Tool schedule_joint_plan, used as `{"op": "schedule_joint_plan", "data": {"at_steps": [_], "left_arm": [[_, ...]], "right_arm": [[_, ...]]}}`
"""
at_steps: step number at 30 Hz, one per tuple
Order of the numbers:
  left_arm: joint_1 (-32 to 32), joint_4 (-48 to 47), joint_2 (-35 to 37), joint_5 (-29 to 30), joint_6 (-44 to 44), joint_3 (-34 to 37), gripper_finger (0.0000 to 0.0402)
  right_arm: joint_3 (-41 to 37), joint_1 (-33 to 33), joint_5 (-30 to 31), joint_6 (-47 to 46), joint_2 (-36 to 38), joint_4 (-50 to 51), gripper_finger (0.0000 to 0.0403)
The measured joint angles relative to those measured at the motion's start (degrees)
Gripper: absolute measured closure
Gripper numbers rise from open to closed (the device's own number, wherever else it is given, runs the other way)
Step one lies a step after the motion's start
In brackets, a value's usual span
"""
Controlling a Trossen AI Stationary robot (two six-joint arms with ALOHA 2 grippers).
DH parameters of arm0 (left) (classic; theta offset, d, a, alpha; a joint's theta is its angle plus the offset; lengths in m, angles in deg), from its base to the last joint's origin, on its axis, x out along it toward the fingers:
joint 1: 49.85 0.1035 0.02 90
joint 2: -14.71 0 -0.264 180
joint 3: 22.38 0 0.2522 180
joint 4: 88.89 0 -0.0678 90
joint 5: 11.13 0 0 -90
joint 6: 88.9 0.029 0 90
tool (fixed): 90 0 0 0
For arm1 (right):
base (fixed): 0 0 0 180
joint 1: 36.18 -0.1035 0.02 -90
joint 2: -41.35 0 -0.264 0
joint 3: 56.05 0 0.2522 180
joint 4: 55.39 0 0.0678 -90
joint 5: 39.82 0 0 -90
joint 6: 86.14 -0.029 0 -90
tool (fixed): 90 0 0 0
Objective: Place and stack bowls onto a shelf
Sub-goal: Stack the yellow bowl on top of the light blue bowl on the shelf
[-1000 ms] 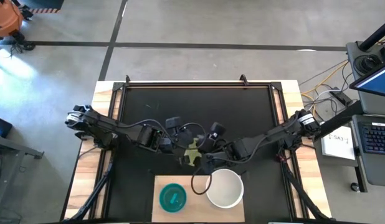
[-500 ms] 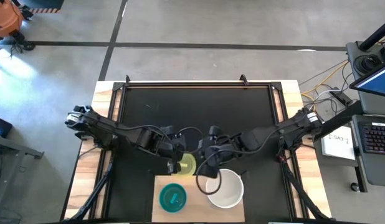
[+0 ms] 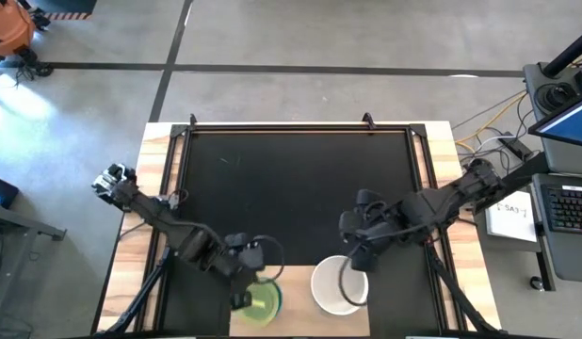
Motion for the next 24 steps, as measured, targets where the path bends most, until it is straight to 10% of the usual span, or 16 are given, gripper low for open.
{"op": "schedule_joint_plan", "data": {"at_steps": [24], "left_arm": [[-2.45, 0.27, -7.82, 7.72, 2.33, 0.0, 0.0401]], "right_arm": [[-34.19, -7.7, -3.18, 1.85, 18.42, -31.59, 0.0234]]}}
